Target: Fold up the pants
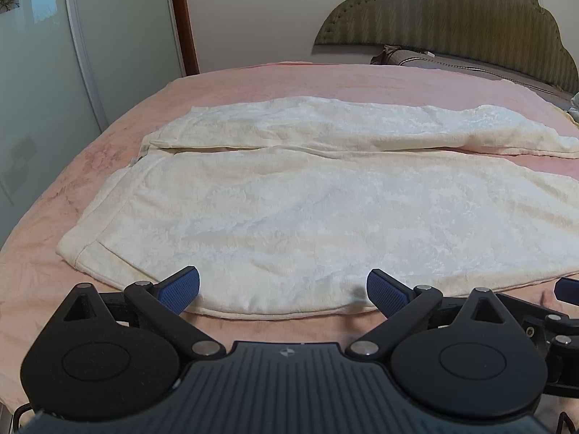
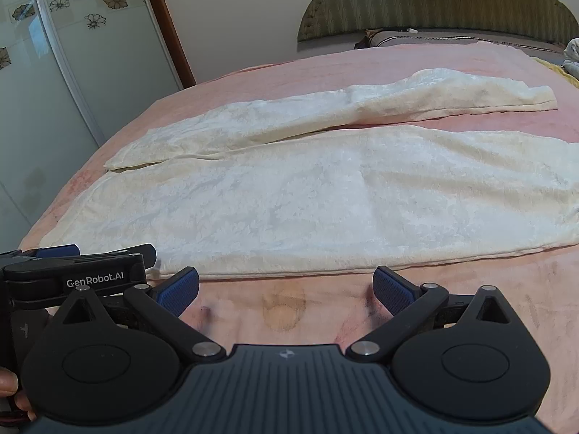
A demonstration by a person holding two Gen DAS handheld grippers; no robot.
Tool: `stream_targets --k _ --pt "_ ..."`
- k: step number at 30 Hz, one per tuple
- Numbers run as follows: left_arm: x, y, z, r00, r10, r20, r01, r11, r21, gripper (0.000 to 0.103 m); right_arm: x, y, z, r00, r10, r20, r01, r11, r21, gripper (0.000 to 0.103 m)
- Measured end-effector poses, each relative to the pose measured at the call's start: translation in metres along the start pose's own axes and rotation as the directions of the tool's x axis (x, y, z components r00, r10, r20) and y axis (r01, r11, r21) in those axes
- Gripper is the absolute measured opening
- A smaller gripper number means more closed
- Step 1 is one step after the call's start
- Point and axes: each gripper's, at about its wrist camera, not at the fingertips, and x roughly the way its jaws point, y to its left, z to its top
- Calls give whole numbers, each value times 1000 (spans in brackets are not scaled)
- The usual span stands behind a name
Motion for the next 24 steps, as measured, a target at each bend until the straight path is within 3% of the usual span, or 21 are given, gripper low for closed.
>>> stream_targets --k 24 --pt "1 -2 -2 1000 12 -6 -12 1000 13 100 -1 -1 -1 1000 10 -4 -10 1000 4 103"
